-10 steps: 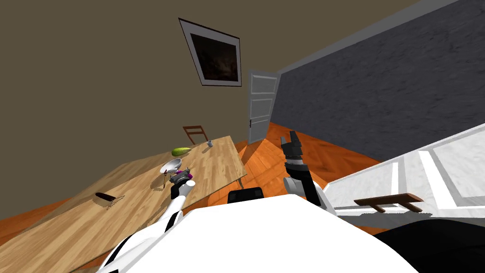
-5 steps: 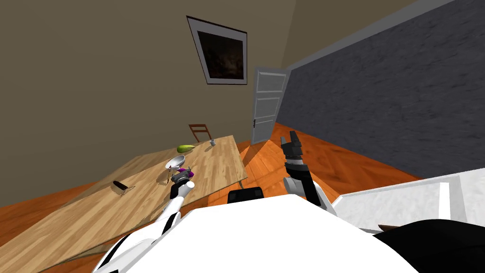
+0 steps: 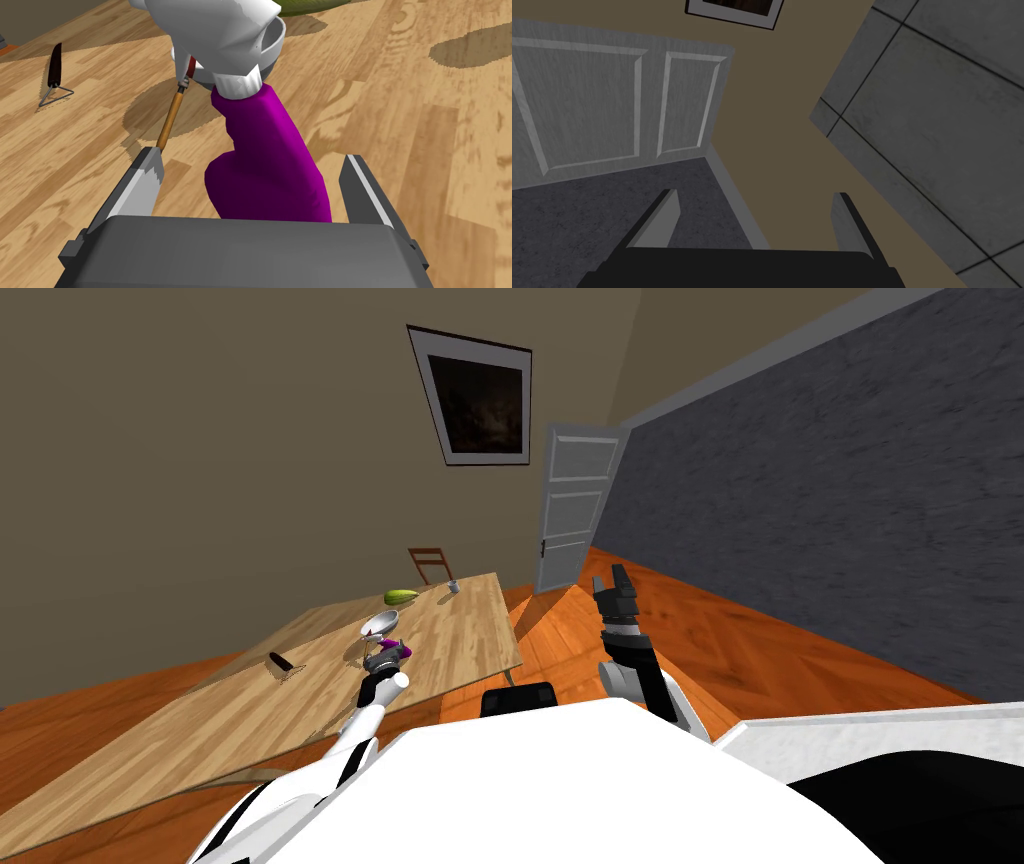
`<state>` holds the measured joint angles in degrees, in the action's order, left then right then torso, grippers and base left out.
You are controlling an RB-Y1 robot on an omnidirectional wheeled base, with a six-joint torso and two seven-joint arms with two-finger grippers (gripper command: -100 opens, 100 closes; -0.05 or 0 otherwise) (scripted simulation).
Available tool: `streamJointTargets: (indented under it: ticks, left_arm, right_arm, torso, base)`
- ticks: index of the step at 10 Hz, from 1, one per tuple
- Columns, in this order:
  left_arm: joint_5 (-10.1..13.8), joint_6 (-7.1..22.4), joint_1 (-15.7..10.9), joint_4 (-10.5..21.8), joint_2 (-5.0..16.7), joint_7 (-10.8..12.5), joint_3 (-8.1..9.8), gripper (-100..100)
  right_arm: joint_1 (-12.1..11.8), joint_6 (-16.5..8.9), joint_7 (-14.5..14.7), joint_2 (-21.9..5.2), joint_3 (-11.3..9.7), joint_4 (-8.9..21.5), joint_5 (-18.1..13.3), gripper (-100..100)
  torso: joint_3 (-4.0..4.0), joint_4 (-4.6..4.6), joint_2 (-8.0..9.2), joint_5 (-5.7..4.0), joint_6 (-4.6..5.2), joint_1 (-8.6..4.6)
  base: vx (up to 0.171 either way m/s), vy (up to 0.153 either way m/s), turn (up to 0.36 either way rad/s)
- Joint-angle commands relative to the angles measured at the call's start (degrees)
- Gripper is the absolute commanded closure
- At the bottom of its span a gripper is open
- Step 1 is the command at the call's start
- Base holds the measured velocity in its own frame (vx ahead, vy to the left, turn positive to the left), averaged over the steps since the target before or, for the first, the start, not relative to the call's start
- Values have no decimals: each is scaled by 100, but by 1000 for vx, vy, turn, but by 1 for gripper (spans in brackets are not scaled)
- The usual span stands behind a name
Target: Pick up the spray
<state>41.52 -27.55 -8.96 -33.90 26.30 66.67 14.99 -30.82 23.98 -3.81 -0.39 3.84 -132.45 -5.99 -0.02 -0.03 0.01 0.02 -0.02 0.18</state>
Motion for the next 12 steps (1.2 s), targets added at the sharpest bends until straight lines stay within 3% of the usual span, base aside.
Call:
streamJointTargets:
  ticks: [1,6,7,10,12]
  left_arm:
    - [-4,1,3,-4,0,15,0,-100]
    - [-4,1,3,-4,0,15,0,-100]
    - [-84,-26,-138,-48,-286,-260,108,-100]
    - [-245,-78,-418,-137,-774,-747,326,-100]
    - [-245,-78,-418,-137,-869,-811,326,-100]
  right_arm:
    - [0,0,0,0,0,0,0,0]
    - [0,0,0,0,0,0,0,0]
    - [0,0,0,0,0,0,0,0]
    - [0,0,0,-1,1,0,0,0]
    - [0,0,0,-1,1,1,0,0]
  torso:
    - [0,0,0,0,0,0]
    - [0,0,1,1,-1,2]
    - [0,0,-1,0,-2,-4]
    - [4,1,9,12,0,51]
    - [4,2,7,11,1,41]
  base:
    - [-1,5,-15]
    - [0,-1,4]
    - [-1,55,130]
    - [-27,144,126]
    - [-11,68,23]
